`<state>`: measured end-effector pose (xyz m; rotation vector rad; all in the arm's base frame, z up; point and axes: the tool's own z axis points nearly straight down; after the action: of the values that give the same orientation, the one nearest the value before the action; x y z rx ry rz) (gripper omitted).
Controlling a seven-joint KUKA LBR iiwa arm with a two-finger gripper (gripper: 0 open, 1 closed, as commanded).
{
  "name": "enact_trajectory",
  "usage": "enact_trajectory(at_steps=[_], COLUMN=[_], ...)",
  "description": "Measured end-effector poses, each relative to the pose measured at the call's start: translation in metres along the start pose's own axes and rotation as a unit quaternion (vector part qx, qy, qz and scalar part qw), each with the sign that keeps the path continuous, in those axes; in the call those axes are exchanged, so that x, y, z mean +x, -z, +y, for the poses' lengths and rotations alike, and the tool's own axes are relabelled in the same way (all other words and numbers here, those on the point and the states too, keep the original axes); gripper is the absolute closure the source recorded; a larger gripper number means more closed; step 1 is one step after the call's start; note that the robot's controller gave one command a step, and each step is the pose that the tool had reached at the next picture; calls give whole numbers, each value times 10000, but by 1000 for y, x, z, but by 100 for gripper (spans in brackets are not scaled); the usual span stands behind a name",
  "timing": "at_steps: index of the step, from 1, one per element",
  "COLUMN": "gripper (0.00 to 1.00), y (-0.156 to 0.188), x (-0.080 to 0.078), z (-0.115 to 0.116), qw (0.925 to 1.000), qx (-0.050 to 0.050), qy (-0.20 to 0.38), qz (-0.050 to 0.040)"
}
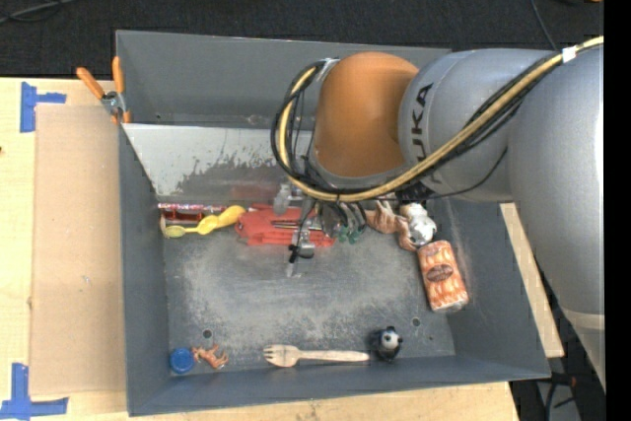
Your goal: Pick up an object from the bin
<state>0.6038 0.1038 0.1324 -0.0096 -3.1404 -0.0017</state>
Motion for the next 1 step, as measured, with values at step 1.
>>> enact_trajectory(at_steps=[1], gripper=[0], y=[0], x=[0], z=[0], qw=[10000], qx=[0], qy=[-1], qz=[0])
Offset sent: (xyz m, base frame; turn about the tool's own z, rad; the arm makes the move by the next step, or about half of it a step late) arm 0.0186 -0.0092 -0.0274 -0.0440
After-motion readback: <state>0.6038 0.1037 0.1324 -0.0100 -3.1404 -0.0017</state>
